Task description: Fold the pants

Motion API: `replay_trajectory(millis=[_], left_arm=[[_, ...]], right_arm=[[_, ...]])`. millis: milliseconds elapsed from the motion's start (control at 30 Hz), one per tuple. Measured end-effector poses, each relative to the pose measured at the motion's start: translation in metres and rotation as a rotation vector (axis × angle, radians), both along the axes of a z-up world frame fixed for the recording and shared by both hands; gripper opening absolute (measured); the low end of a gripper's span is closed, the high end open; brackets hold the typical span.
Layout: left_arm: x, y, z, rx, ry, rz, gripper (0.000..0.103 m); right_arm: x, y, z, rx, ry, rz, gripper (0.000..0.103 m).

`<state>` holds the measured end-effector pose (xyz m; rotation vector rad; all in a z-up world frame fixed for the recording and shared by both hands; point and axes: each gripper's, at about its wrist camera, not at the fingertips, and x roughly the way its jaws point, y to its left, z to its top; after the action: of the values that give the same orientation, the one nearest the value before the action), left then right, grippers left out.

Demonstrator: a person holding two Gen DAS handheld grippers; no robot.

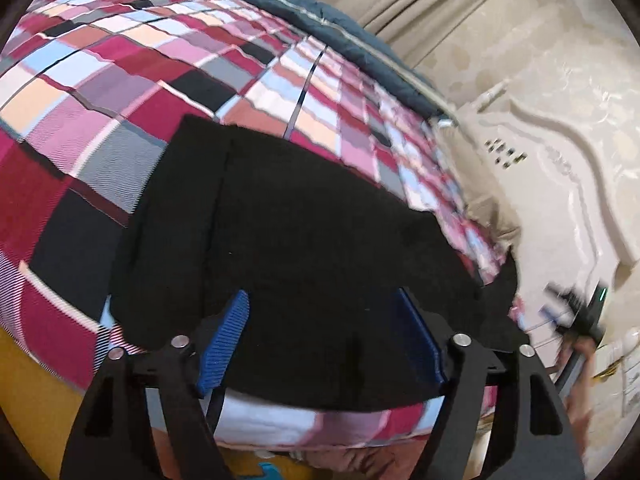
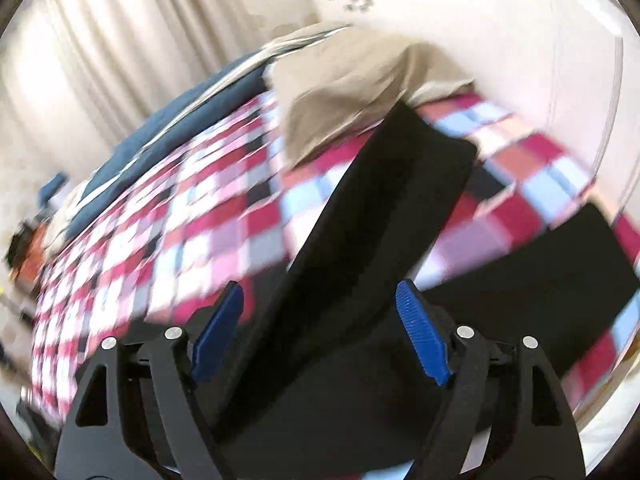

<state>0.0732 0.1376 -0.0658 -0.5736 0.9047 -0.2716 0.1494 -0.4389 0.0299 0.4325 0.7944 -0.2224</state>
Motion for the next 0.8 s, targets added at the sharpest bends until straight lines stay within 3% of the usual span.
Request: replay_trajectory(millis=[167,233,367,433,467,500,533,667,800], left_arm=[[0.000,-0.006,-0.007,0.054,0.001,-0.006,0.077],[0.000,-0.007,-0.008,0.048,0.004,0.002,0.077],[0.003,-0.004,-0.010,0.009,0.021,0.026,0.080],[0.004,-0.004,-0.010,-0.010,0.027,0.036,0.082],[0.005,-0.004,-0.010,-0.011,0.033,0.041,0.082],[0.005,-0.006,-0.009,-0.005,0.035,0.041,0.082],[0.005,-0.008,-0.009,0.003,0.037,0.041,0.083],[0.006,-0.016,-0.007,0.063,0.035,0.026,0.084],[0.005,-0.020,-0.006,0.082,0.038,0.031,0.084]], right_arm=[[0.092,-0.055,-0.003,-0.016,0.132,-0.098,0.083],[0.133,-0.070,-0.016,-0.041,0.217,-0.141,0.083],[0.176,-0.097,-0.047,-0.018,0.340,-0.209,0.083],[0.182,-0.111,-0.063,0.010,0.375,-0.235,0.071],[0.182,-0.116,-0.069,0.038,0.378,-0.229,0.042],[0.181,-0.120,-0.072,0.073,0.376,-0.212,0.017],[0.176,-0.123,-0.075,0.132,0.358,-0.183,0.009],[0.131,-0.136,-0.048,0.171,0.192,-0.135,0.007],[0.051,-0.160,-0.007,0.221,-0.021,-0.116,0.007]])
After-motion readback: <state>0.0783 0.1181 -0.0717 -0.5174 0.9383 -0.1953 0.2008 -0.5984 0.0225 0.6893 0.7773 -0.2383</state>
